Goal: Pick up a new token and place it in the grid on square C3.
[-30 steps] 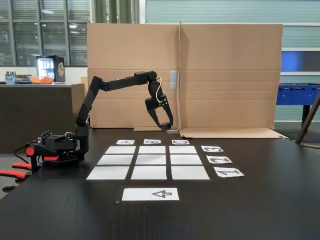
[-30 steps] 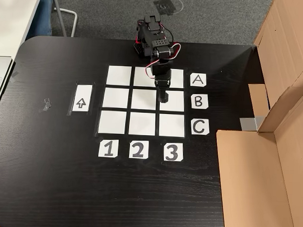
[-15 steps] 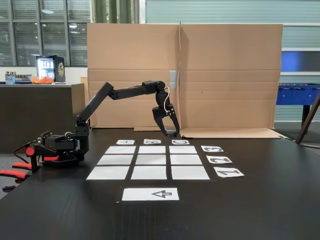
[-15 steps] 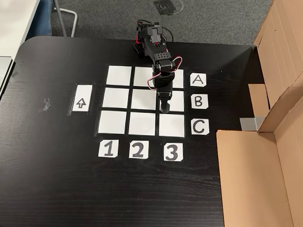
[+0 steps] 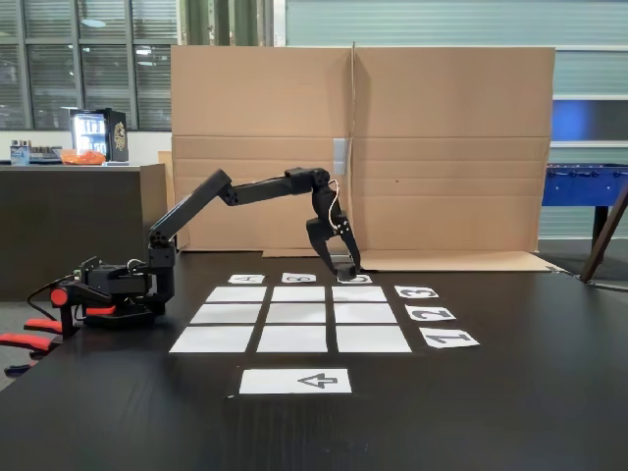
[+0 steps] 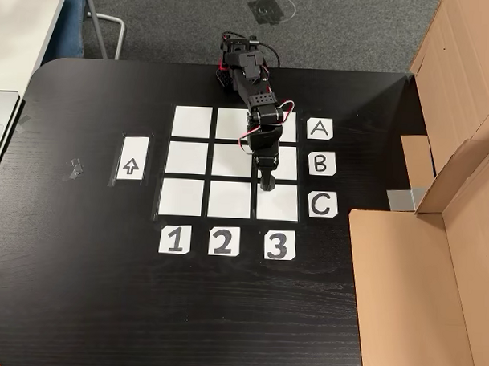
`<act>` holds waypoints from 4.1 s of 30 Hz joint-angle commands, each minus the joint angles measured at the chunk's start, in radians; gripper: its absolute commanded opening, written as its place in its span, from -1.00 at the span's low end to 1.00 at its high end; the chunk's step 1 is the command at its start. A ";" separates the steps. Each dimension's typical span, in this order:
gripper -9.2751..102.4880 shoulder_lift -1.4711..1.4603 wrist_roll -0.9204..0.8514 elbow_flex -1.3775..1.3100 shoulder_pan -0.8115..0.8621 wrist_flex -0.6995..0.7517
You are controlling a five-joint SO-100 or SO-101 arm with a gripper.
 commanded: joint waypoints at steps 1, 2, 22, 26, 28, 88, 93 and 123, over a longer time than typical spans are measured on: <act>-0.84 -0.002 0.008 -0.049 -0.003 -0.015; -0.84 -0.008 0.008 -0.052 -0.003 -0.020; -0.75 -0.061 0.008 -0.092 -0.034 -0.040; -0.69 -0.061 0.006 -0.089 -0.041 -0.040; -0.64 -0.061 0.006 -0.089 -0.041 -0.038; -0.23 1.608 -0.321 1.203 0.933 -0.411; -0.41 1.730 -0.344 1.267 1.100 -0.413; -0.85 2.539 -0.440 2.171 1.517 -0.735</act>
